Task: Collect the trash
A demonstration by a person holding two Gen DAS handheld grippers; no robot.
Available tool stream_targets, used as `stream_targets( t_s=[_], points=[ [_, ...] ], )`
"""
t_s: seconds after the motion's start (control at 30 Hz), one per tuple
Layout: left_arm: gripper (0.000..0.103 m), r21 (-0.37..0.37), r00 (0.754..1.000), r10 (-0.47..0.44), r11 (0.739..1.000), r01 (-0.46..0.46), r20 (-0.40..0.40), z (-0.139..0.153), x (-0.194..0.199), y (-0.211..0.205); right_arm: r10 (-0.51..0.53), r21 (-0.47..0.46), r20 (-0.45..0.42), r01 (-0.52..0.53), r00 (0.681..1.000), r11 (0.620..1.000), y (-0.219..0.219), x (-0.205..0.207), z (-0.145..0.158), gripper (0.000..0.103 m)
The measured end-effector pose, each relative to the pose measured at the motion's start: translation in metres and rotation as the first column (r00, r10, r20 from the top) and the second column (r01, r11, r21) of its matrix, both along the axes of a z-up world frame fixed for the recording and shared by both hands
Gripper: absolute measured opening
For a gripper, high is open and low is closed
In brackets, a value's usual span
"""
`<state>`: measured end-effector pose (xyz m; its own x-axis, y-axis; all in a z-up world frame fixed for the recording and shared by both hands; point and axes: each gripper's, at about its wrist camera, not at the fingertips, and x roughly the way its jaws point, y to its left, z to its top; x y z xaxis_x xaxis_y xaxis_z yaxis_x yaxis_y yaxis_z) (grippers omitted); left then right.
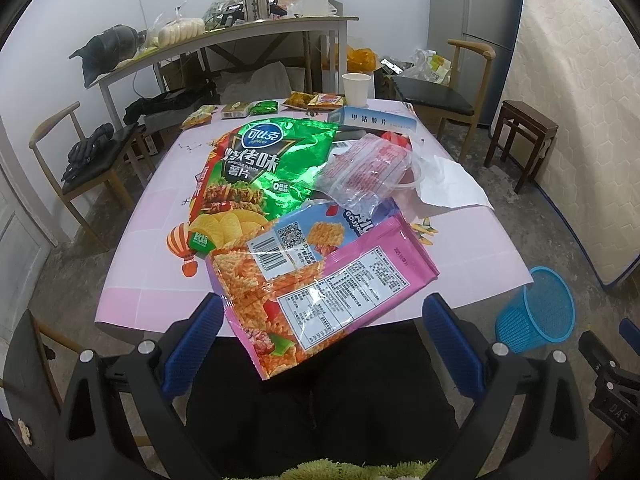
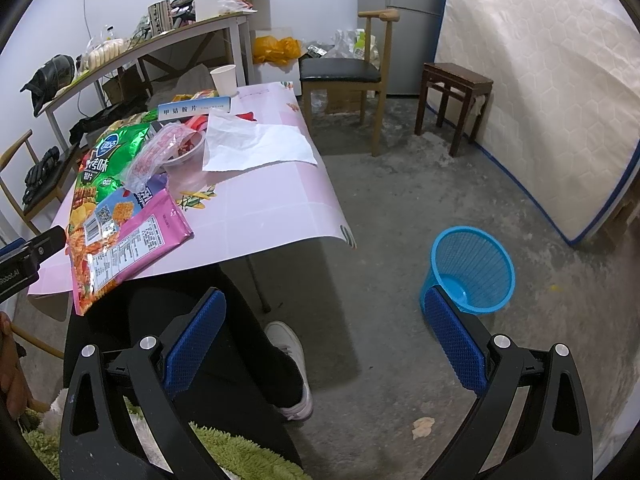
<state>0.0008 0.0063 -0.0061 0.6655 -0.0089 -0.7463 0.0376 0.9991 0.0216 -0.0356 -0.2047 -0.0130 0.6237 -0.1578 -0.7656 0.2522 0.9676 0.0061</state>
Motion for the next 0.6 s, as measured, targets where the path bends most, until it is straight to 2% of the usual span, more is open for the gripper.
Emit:
stream_targets(
  t_s=[0.33,0.5,0.6],
  points=[
    [0.097,0.002,1.000,0.010,1.000,-0.010,-0.009,-0.007,0.000,0.013,0.011,0.012,0.002,-0.011,1.000,1.000,0.005,0.002,0.000,0.095],
    [0.097,0.005,0.999,0.029,1.000,-0.029,-0.029,-0.012,0.011,0.019,0.043,0.029,0.016,-0.044,0.999,0.999,0.019,0.019,-0.001,0.095],
    [0.097,0.000,0.998,0.053,0.999,-0.053,-0.032,-0.016,0.018,0.037,0.067,0.062,0.047,-0.070,0.997,0.996,0.027,0.033,0.003,0.095]
  ],
)
